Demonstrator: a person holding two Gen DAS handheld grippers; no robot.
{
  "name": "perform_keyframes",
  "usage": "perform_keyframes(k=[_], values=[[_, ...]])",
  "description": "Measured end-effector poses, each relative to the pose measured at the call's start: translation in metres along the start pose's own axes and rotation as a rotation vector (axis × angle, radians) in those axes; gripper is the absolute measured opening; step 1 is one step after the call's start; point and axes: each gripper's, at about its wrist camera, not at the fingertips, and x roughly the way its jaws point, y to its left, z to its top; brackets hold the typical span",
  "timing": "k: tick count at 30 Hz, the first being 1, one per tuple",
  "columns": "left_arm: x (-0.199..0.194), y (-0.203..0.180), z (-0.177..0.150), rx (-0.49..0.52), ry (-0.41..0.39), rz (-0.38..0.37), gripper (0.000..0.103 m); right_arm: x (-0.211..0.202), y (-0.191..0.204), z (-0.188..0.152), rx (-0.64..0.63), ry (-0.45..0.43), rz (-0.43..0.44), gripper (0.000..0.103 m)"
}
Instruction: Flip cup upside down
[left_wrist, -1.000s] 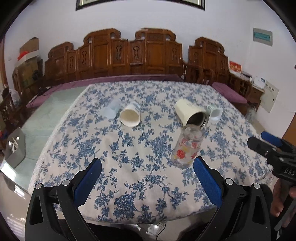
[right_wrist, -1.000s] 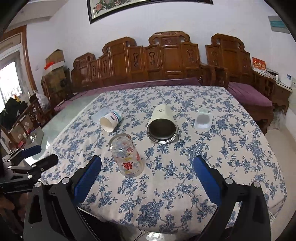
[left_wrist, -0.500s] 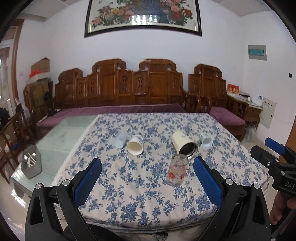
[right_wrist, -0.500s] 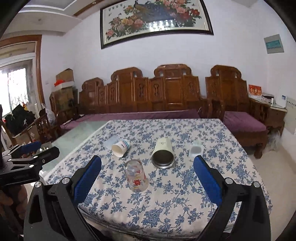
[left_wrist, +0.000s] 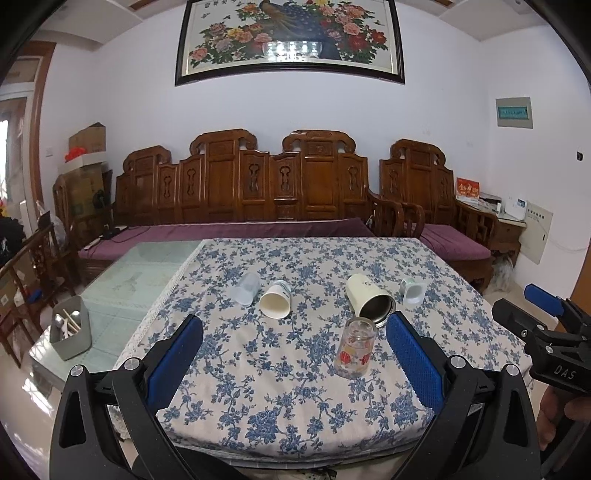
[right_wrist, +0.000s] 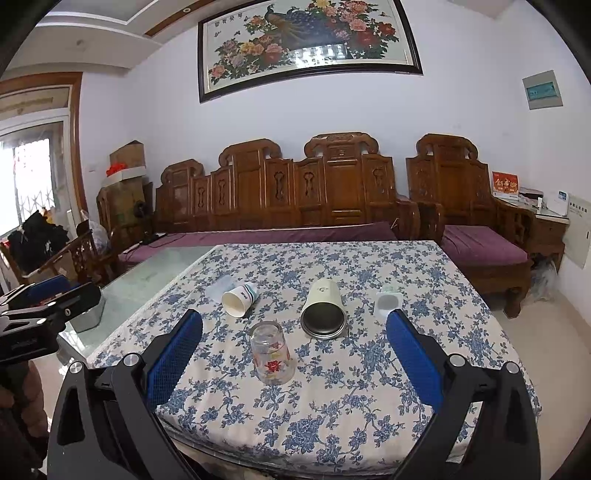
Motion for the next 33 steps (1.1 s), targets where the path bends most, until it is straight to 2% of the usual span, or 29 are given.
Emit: perform_keyframes(k=[33], values=[[-0.0040,-0.0050,0.0014,0.002,-0.010,-0.006,0.096,0.0038,0.0021,-0.0039,0.000,0.006,0.000,0.100]])
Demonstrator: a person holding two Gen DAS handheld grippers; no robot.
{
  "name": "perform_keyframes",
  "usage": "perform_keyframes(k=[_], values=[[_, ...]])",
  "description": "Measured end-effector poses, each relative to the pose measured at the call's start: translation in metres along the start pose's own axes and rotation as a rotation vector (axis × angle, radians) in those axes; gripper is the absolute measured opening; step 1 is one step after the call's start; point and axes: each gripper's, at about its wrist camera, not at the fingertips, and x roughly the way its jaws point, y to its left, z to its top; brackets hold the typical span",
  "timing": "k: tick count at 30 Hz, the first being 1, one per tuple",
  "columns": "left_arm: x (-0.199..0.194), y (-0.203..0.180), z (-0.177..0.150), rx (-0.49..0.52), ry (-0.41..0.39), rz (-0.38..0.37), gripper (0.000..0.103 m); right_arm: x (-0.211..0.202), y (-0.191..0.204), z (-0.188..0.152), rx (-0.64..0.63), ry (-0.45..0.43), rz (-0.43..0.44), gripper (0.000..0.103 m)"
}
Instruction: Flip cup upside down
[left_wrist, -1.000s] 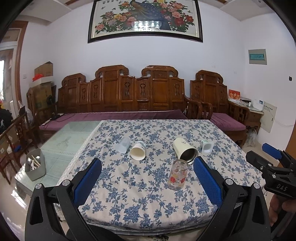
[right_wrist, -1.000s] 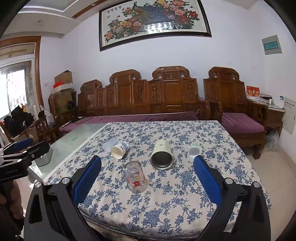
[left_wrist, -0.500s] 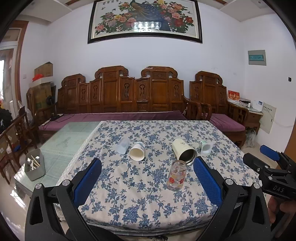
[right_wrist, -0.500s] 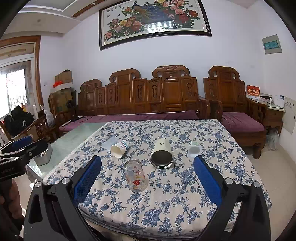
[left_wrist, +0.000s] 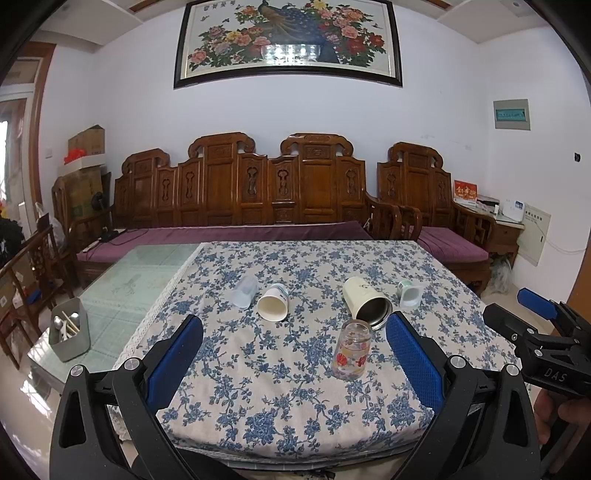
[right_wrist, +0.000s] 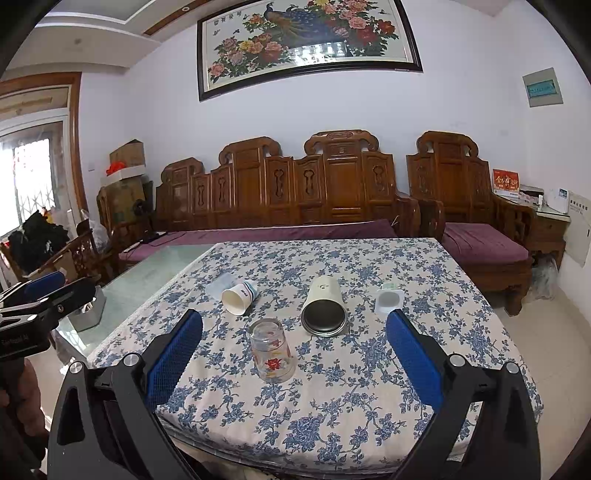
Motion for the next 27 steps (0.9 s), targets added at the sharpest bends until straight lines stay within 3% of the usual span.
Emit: perform_keyframes(k=[27], values=[[-0.0013,-0.0005,0.0003,-0.002,0.001,-0.002,0.096,0.0002,0.0016,-0.0003,0.002,0.002,0.002,0.100]])
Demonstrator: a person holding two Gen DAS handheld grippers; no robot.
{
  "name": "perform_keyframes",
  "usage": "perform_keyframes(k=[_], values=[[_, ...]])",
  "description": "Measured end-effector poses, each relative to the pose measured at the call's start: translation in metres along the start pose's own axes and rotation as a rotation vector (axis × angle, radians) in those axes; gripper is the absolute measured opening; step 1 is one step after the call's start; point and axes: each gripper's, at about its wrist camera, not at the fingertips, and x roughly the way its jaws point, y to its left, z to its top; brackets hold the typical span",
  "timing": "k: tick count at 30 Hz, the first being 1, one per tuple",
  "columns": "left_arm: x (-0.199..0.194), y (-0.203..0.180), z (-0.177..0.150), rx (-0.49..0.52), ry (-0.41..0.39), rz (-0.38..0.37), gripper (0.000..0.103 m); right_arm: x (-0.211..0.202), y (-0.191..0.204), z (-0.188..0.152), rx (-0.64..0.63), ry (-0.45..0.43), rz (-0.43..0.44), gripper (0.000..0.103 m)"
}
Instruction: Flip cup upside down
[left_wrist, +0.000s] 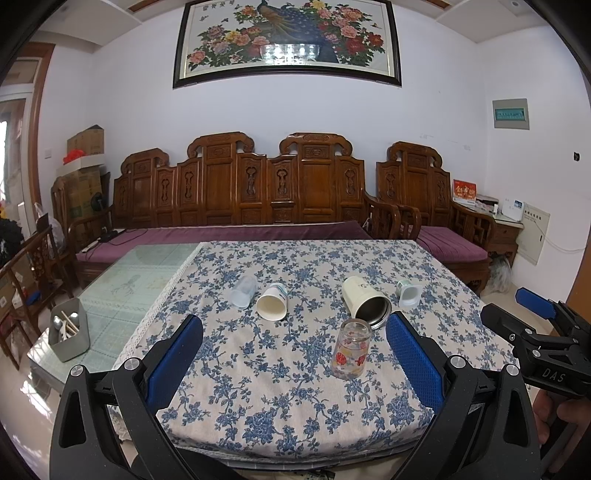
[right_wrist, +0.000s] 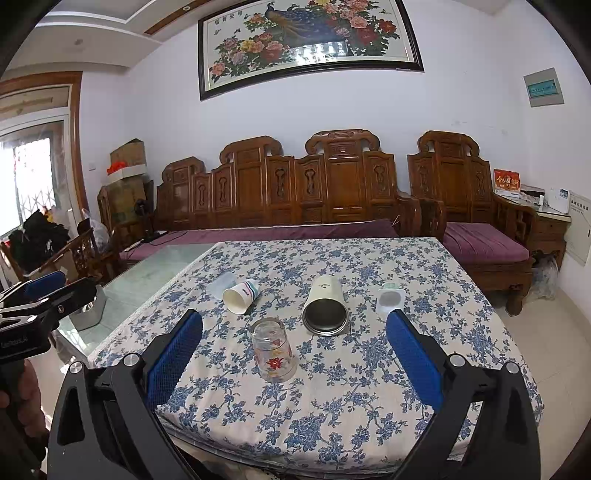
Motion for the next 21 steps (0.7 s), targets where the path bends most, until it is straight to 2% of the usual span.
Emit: perform_keyframes(k=[21], values=[[-0.0002,0.0011,0.0000,-0.005,-0.007,-0.004,0.096,-0.0002,0.0013,0.0003,0.000,-0.004,-0.002,0.100]])
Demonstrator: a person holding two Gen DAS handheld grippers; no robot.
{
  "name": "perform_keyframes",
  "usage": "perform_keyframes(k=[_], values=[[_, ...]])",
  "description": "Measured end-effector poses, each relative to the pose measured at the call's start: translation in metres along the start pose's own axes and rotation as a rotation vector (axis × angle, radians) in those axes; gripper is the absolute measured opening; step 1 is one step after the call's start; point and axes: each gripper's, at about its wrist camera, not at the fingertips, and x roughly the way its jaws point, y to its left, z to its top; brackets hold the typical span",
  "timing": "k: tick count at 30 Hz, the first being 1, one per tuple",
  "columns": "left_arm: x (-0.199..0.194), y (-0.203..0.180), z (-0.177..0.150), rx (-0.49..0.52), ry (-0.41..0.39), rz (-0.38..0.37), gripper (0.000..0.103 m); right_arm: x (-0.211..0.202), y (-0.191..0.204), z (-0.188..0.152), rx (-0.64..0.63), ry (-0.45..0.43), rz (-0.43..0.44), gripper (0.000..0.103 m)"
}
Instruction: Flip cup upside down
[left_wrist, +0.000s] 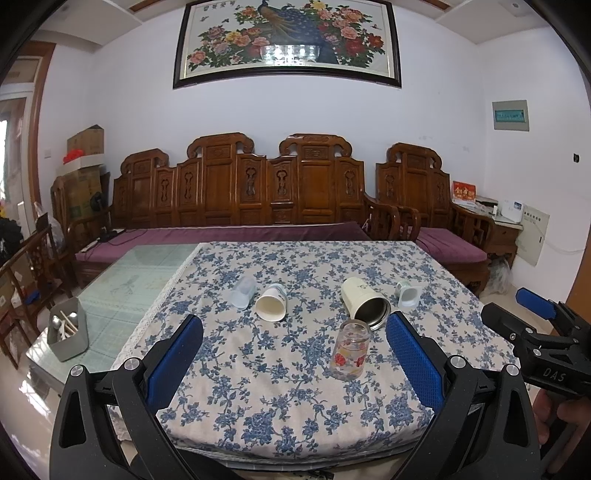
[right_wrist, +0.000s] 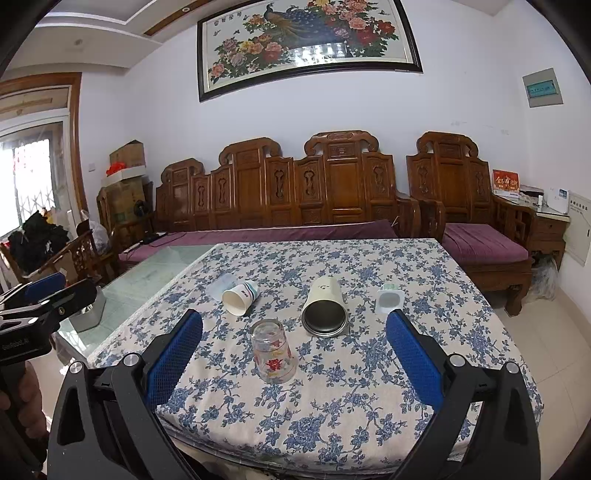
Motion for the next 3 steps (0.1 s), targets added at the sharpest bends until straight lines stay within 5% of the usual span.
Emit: perform_keyframes(k=[3], values=[[0.0001,0.0007,0.0001,0.001,-0.001,-0.003,0.096,0.0000,0.0001,0.0001,-0.002,-0.001,-0.001,0.100]])
